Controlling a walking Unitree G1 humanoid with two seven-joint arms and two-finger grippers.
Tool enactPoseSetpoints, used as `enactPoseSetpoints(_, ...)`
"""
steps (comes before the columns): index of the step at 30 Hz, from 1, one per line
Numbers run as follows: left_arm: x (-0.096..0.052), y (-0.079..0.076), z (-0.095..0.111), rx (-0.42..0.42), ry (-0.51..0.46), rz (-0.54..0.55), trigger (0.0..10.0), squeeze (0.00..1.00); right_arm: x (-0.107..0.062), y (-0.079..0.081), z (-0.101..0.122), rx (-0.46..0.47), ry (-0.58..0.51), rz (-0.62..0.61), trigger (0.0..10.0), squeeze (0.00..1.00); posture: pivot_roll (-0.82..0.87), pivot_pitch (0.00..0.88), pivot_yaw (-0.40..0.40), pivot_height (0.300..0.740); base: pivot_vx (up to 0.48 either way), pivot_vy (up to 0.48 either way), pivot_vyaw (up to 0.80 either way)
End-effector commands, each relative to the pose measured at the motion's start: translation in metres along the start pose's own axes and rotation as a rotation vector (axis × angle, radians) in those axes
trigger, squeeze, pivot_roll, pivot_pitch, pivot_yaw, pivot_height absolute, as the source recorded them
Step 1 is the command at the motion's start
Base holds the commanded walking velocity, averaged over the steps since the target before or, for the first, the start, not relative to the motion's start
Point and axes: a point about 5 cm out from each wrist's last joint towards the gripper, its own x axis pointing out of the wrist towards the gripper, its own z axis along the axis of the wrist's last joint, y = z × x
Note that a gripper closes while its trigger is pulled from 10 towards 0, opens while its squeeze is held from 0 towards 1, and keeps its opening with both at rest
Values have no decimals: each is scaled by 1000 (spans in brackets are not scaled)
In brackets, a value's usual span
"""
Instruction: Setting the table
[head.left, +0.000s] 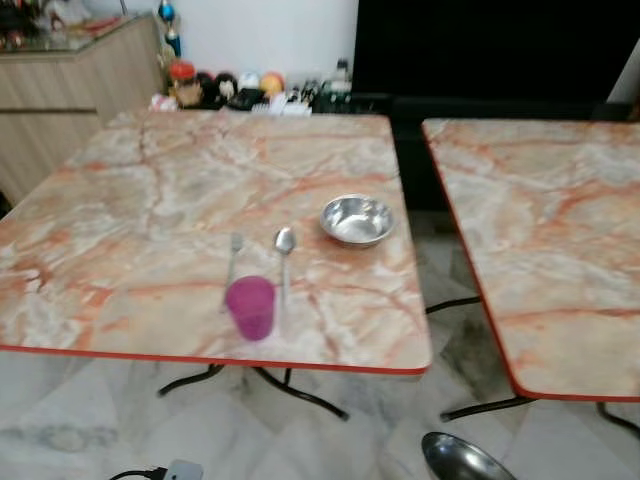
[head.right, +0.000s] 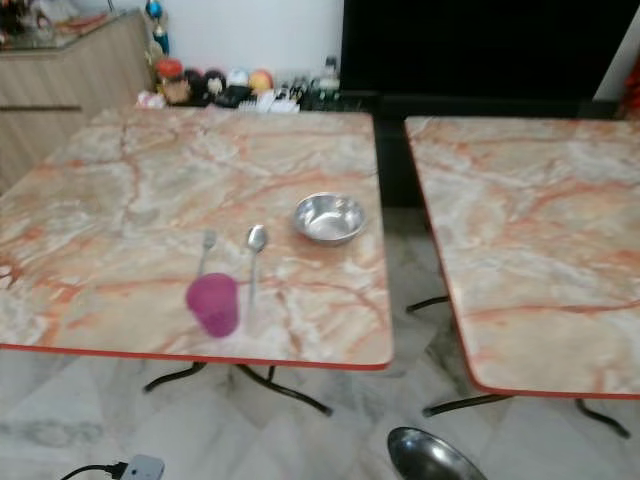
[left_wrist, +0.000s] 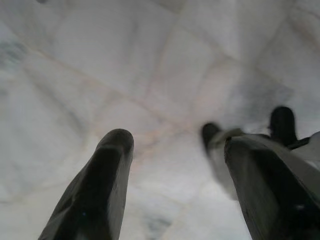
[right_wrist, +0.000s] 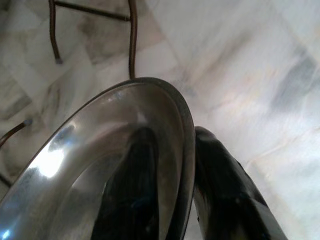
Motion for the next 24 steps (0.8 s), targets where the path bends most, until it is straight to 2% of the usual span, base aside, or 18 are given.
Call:
enactPoseSetpoints(1, -3, 5, -13, 2, 42, 11, 10000, 0, -1, -1, -5, -5, 12, -3, 10000, 0, -49, 100, -18, 740, 0, -480, 0)
enactPoseSetpoints(22, -2, 6, -10, 13, 38, 13, 10000, 0, -1, 2, -9, -6, 26, -1, 10000, 0, -44, 98, -12, 740, 0, -480, 0)
enactPoseSetpoints(24, -2, 5, -11, 15, 40, 13, 10000, 0, -1, 3, -9, -5, 27, 6, 10000, 0, -43, 98, -13, 740, 0, -480, -706)
